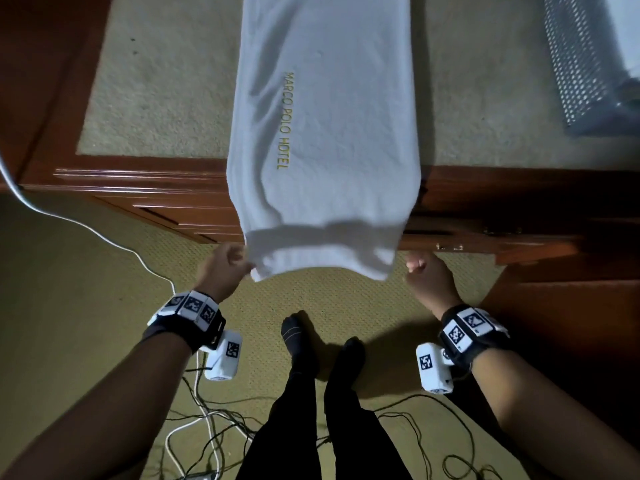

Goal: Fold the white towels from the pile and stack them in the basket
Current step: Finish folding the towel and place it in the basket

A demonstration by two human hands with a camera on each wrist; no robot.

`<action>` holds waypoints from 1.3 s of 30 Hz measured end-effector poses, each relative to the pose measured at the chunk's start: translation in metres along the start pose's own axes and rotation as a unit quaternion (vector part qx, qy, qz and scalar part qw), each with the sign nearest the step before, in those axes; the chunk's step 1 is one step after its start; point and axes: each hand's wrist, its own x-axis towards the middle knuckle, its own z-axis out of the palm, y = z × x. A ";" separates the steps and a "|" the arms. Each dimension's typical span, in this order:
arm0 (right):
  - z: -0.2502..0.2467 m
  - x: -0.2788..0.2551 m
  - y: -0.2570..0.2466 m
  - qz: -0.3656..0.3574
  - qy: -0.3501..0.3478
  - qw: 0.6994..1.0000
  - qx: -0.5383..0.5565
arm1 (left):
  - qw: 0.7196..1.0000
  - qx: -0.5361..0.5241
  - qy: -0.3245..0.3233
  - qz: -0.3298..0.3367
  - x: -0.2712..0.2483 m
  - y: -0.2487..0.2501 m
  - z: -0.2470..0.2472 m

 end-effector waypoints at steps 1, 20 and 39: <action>-0.005 0.005 -0.011 -0.013 0.015 0.999 0.030 | 0.999 -0.006 0.040 0.007 0.006 0.012 -0.009; -0.019 0.023 -0.081 -0.097 0.051 0.974 0.197 | 0.979 -0.181 0.050 0.081 0.026 0.070 -0.050; -0.263 -0.090 -0.285 -0.348 0.143 0.855 0.356 | 0.864 -0.355 0.078 0.348 -0.127 0.286 -0.280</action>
